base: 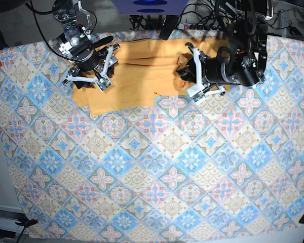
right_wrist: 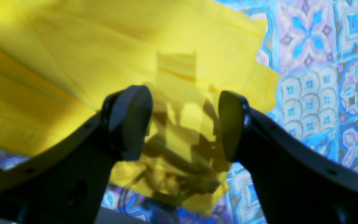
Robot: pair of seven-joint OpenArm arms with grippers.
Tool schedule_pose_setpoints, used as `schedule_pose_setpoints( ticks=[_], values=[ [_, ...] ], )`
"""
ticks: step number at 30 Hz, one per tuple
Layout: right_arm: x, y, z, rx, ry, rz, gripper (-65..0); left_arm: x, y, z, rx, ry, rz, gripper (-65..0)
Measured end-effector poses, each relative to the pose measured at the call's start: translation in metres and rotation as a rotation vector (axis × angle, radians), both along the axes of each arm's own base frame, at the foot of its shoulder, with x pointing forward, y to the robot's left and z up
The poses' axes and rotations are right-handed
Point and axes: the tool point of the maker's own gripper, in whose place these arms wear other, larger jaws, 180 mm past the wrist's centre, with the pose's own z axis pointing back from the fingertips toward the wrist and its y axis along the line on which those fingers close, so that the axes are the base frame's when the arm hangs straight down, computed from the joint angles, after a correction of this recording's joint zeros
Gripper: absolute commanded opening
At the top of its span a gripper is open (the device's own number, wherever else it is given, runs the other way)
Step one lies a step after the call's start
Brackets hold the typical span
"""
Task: Fold the T-shirt properly
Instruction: 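Fold the held strip end over toward the shirt's middle with the left gripper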
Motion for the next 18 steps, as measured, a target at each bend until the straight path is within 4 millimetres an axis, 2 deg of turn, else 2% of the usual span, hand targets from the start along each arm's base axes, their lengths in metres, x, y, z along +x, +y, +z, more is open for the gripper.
schedule_pose_setpoints(
  ticks=[2,4,10,12,18],
  values=[
    [0.001,0.000,0.001,0.000,-0.003,0.000,-28.6,-0.002,0.001,-0.008,0.025,0.016,0.011,-45.0],
    [0.001,0.001,0.001,0.003,-0.005,-0.001,-28.6,-0.006,-0.003,-0.012,0.046,0.025,-0.013,-45.0],
    [0.001,0.001,0.000,0.005,-0.002,-0.001,-28.6,-0.004,-0.046,-0.007,0.018,-0.015,-0.107,-45.0],
    [0.001,0.001,0.001,0.004,-0.003,-0.001,-28.6,-0.008,-0.047,-0.010,0.049,-0.008,-0.125,-44.3],
    [0.000,0.001,0.000,0.004,-0.001,-0.001,-28.6,0.005,-0.046,-0.005,0.052,-0.041,-0.119,-44.3]
  ],
)
